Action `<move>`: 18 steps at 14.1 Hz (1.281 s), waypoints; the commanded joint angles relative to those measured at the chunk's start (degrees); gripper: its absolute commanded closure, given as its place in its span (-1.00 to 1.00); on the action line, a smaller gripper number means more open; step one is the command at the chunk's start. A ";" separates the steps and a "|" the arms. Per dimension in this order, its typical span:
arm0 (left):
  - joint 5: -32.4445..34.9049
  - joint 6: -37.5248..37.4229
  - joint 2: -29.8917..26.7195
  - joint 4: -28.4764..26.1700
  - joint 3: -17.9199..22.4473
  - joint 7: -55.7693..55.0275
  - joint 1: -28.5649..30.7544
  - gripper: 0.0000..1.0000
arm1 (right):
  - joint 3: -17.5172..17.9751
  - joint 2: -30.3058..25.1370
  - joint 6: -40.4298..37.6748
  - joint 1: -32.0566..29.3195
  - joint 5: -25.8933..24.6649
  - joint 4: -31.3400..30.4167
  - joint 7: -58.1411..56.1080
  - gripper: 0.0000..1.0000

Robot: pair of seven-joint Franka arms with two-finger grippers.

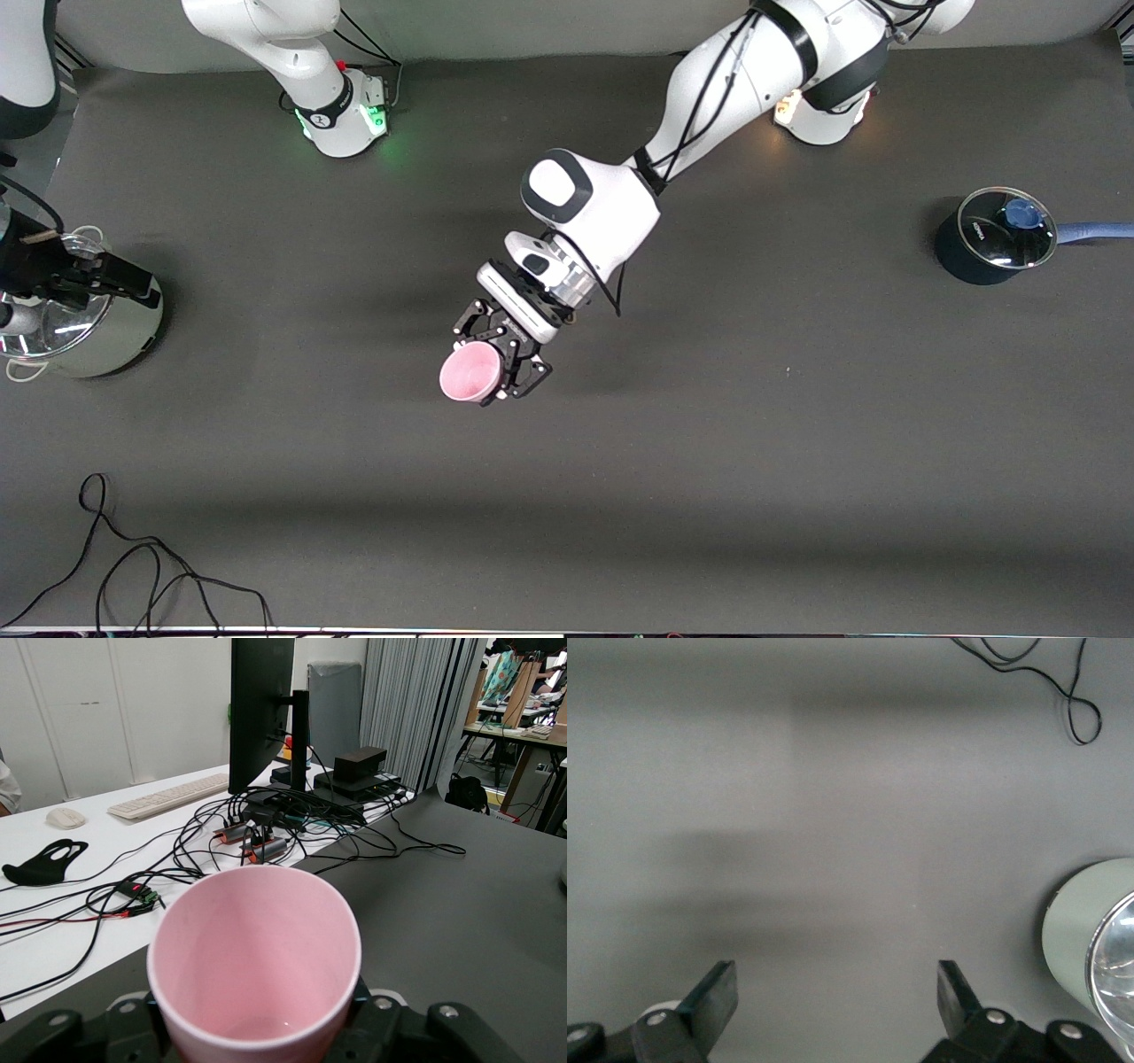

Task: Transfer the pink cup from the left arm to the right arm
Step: 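Hold the cup with the left gripper while the right gripper approaches it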

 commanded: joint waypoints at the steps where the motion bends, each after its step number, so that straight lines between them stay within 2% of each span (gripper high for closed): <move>1: -0.49 0.95 0.14 1.90 5.19 -4.20 -4.23 1.00 | -0.28 1.21 0.45 1.17 1.26 1.10 -0.18 -1.00; 4: -0.49 0.95 0.14 1.98 6.61 -4.83 -4.85 1.00 | -0.28 2.79 0.63 2.31 6.28 2.41 -0.27 -1.00; 7: -0.49 0.95 0.23 1.98 6.61 -4.83 -4.85 1.00 | -0.28 2.79 0.89 5.65 6.46 2.77 -0.35 -1.00; 9: -0.49 1.47 0.23 1.90 6.61 -5.00 -4.85 1.00 | -0.28 3.92 4.57 8.36 6.55 2.59 -0.18 -1.00; 12: -0.57 2.97 0.23 1.98 6.61 -5.18 -4.94 1.00 | -0.19 6.03 7.92 11.62 7.07 3.82 8.05 -1.00; 16: -0.57 2.97 0.31 1.90 7.05 -7.02 -5.38 1.00 | -0.28 13.41 7.84 17.59 6.90 12.42 16.49 -1.00; 18: -0.57 2.97 0.31 1.98 8.19 -7.20 -6.25 1.00 | -0.37 15.96 7.84 20.58 5.94 14.54 21.43 -1.00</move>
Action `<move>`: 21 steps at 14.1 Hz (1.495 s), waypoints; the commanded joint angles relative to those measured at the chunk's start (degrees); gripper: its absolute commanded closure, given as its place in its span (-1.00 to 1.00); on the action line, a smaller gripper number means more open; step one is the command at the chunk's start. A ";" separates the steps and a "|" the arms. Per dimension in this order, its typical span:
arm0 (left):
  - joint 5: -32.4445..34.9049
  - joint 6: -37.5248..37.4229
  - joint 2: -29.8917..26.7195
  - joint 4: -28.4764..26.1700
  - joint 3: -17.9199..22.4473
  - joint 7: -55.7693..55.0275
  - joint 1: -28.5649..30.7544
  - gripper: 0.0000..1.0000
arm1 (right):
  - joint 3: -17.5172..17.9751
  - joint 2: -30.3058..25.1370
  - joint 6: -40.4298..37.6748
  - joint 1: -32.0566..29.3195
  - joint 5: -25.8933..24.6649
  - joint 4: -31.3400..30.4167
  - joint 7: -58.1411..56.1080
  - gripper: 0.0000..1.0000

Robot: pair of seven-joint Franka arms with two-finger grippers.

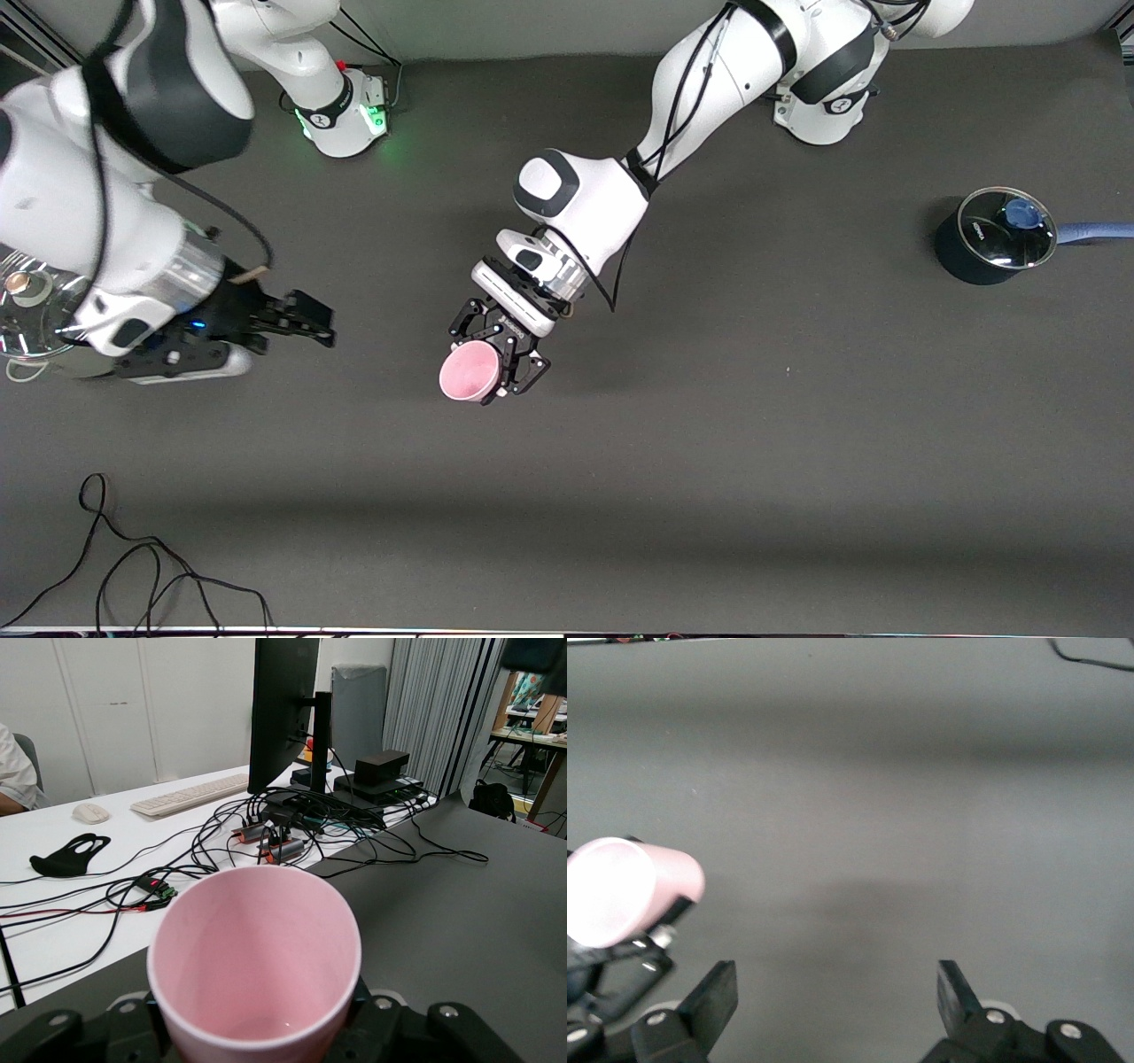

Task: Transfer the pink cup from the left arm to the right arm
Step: 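Hold the cup with the left gripper while the right gripper approaches it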

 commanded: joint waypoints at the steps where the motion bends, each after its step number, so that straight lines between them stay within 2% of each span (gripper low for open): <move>1: -0.55 1.10 0.30 1.18 2.63 -1.36 -2.20 1.00 | -0.69 5.66 -0.68 3.75 -1.72 6.36 4.76 -1.00; 4: -0.55 1.10 0.30 1.18 2.63 -1.72 -2.20 1.00 | -0.60 9.97 -0.76 5.25 -2.44 11.37 5.11 -1.00; 9: -0.55 1.10 0.39 1.18 2.72 -1.72 -2.20 1.00 | -0.69 13.49 -0.59 8.14 -2.79 14.89 9.77 -1.00; 13: -0.55 1.10 0.47 0.92 2.72 -1.72 -2.20 1.00 | -0.69 14.89 -0.50 8.85 -2.96 14.72 13.45 -1.00; 15: -0.55 1.10 0.47 0.83 2.72 -1.72 -2.20 1.00 | -0.77 16.13 0.72 10.26 -5.58 14.72 16.70 -1.00; 21: -0.55 1.10 0.56 0.74 2.81 -1.72 -2.20 1.00 | -0.69 17.63 1.26 10.17 -6.57 14.37 16.46 -1.00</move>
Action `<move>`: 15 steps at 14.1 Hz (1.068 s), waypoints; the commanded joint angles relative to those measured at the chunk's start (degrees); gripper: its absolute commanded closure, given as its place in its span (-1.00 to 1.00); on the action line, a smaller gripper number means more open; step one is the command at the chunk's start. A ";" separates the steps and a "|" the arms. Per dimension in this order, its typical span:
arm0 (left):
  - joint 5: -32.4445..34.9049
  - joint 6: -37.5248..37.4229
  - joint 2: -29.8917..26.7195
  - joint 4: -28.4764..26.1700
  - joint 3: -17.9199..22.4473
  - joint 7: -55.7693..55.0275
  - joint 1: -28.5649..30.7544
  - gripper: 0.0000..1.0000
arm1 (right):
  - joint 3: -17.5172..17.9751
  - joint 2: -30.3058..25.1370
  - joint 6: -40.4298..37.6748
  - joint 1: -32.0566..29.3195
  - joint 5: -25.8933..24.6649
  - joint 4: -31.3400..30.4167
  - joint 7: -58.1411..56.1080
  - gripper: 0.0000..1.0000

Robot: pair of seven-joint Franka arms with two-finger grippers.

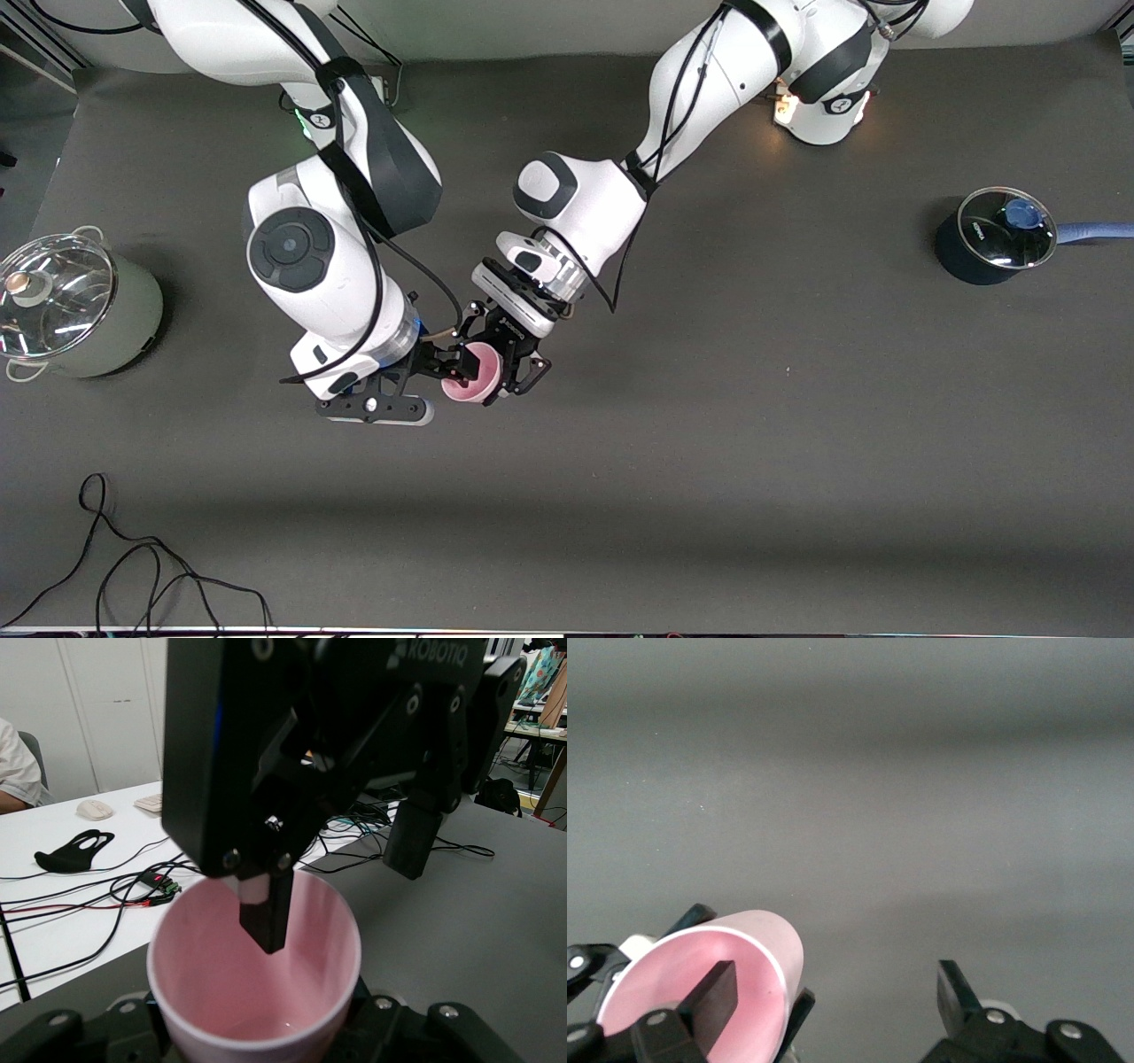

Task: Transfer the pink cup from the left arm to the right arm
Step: 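Close the right gripper on the pink cup's side below the left gripper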

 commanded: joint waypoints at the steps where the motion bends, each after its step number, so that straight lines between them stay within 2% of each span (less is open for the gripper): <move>1: -0.50 1.03 0.25 0.75 1.08 -0.69 -1.21 1.00 | -0.50 0.76 -0.20 0.52 -1.04 1.89 0.79 -1.00; 2: -0.50 1.03 0.25 0.75 1.08 -0.69 -1.21 1.00 | -0.50 0.76 -0.20 0.43 -1.13 1.89 0.70 -0.85; 3: -0.50 1.03 0.25 0.75 1.08 -0.69 -1.21 1.00 | -0.59 0.76 -0.20 0.43 -1.13 1.89 0.61 -0.43; 5: -0.50 1.03 0.25 0.75 1.08 -0.69 -1.21 1.00 | -0.50 0.76 -0.20 0.43 -1.13 1.98 0.61 0.22; 8: -0.50 1.03 0.25 0.75 1.08 -0.69 -1.21 1.00 | -0.59 0.67 -0.20 0.43 -1.13 1.98 0.52 1.00; 15: -0.50 1.03 0.25 0.66 1.08 -0.69 -1.21 1.00 | -0.50 0.59 -0.20 0.43 -1.13 1.98 0.61 1.00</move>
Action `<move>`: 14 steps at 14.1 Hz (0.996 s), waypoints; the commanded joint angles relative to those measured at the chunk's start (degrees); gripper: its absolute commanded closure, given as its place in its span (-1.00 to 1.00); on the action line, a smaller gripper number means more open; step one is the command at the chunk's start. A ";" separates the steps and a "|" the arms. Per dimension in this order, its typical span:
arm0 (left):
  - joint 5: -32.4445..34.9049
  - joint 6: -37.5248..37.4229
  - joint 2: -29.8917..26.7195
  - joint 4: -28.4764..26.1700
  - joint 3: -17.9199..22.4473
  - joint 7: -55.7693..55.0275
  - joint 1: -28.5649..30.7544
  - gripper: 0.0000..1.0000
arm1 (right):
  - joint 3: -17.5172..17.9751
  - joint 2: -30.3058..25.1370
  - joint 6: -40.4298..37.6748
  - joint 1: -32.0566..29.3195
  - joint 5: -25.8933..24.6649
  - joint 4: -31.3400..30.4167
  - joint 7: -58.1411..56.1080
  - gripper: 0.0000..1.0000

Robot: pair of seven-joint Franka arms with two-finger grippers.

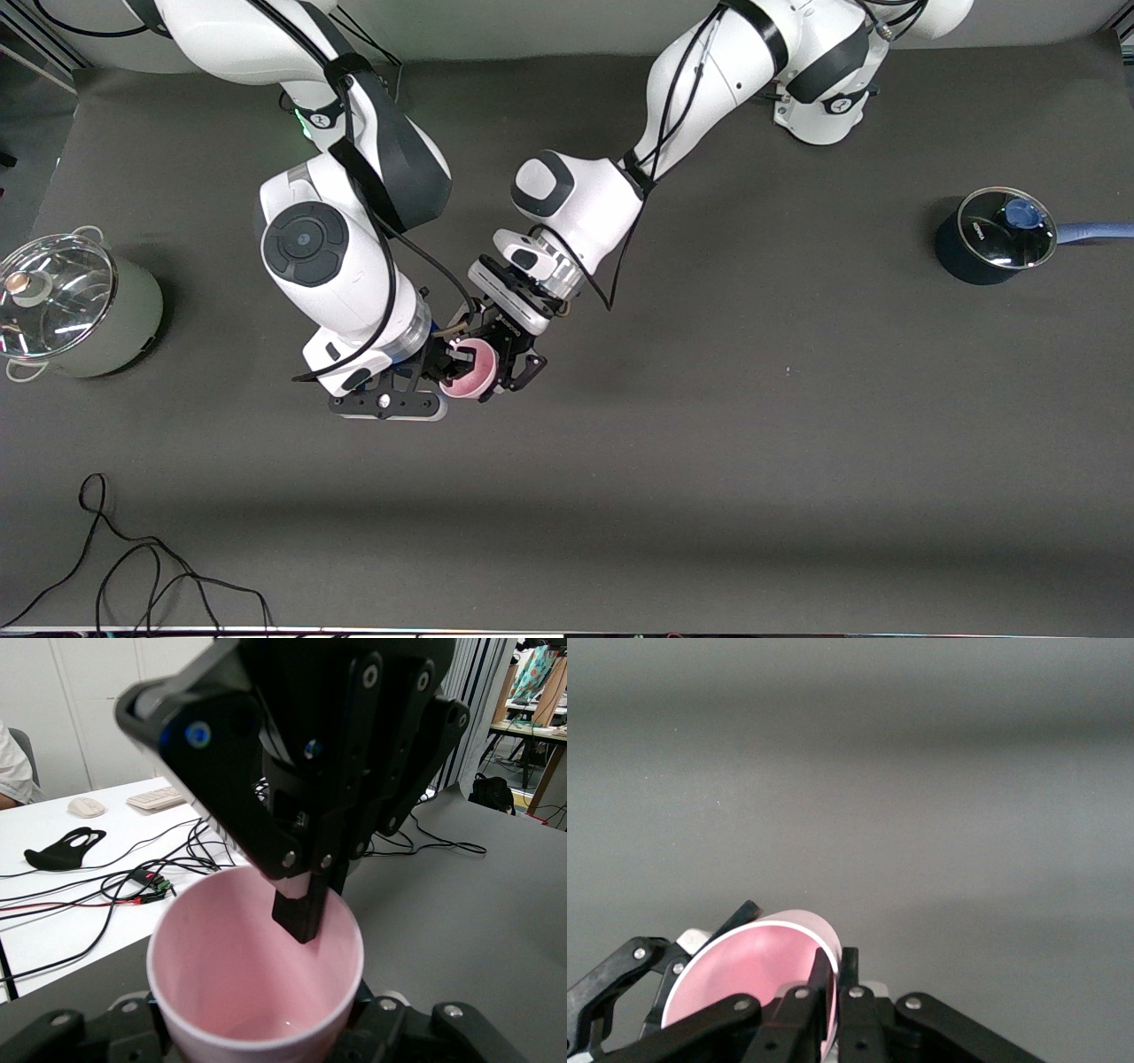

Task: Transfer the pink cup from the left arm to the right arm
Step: 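Close the right gripper on the pink cup's side below the left gripper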

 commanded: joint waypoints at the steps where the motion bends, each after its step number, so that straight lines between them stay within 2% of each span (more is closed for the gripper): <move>1: -0.49 1.26 0.06 0.61 1.02 -0.44 -0.65 1.00 | -1.09 0.56 -0.25 -0.25 -1.24 1.17 0.61 1.00; 3: -0.49 1.26 -0.03 0.52 0.93 -0.44 -0.56 1.00 | -1.09 0.56 -0.25 -0.25 -1.24 1.17 0.61 1.00; 4: -0.49 1.26 0.06 0.52 1.02 -0.44 -0.56 -0.24 | -1.09 0.56 -0.25 -0.25 -1.15 1.17 0.61 1.00; 5: -0.41 1.26 -0.03 0.61 1.02 -0.44 -0.56 -0.99 | -1.09 0.56 -0.25 -0.25 -1.15 1.17 0.61 1.00; 11: -0.40 1.26 -0.47 0.00 2.51 -0.44 -0.48 -1.00 | -1.09 0.48 -0.25 -0.25 -1.15 1.25 0.61 1.00; 14: -0.32 1.17 -3.00 -4.12 2.69 -0.35 1.36 -1.00 | -1.44 0.04 -0.34 -0.95 -1.07 1.25 -0.43 1.00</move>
